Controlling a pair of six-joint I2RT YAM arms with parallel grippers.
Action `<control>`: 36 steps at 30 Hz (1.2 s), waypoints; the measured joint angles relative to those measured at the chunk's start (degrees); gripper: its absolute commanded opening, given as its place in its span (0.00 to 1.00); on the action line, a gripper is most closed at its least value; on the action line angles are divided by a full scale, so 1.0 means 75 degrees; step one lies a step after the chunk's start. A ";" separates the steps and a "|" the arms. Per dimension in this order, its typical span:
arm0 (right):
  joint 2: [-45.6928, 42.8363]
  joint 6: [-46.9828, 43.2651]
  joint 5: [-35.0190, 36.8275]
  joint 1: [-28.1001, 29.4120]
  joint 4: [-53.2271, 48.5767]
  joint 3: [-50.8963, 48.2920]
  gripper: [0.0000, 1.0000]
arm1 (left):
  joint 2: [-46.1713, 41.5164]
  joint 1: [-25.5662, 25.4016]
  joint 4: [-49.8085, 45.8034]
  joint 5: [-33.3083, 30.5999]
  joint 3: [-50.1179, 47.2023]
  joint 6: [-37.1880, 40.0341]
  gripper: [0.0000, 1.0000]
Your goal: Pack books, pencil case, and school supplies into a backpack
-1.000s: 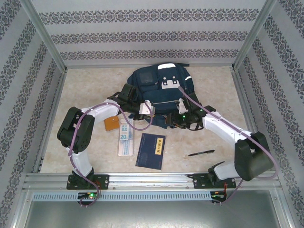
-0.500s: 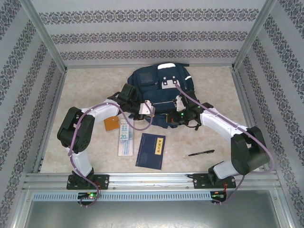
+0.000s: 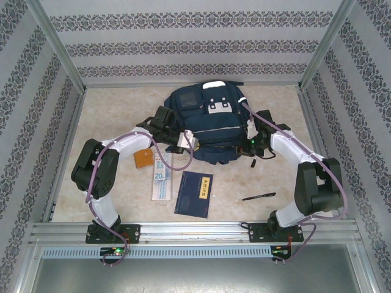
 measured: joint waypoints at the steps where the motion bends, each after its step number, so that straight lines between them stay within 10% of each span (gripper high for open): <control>1: 0.0114 -0.0105 0.0041 -0.0044 0.0003 0.0073 0.00 | 0.0000 0.0038 -0.0114 -0.0006 0.0003 0.0117 0.00; 7: 0.0163 -0.1052 -0.0198 -0.0050 0.0058 0.0149 0.00 | 0.0003 0.0425 -0.0726 -0.0536 0.0012 0.0641 0.21; 12: -0.0329 -0.1632 -0.0565 0.0312 0.0125 0.0163 0.00 | -0.0015 0.0784 -0.1043 -0.0860 0.0055 0.0755 0.71; 36: -0.0679 -0.2136 -0.1212 0.1035 -0.0087 0.0799 0.00 | 0.0076 -0.0323 -0.0548 -0.1288 0.0895 -0.1107 0.61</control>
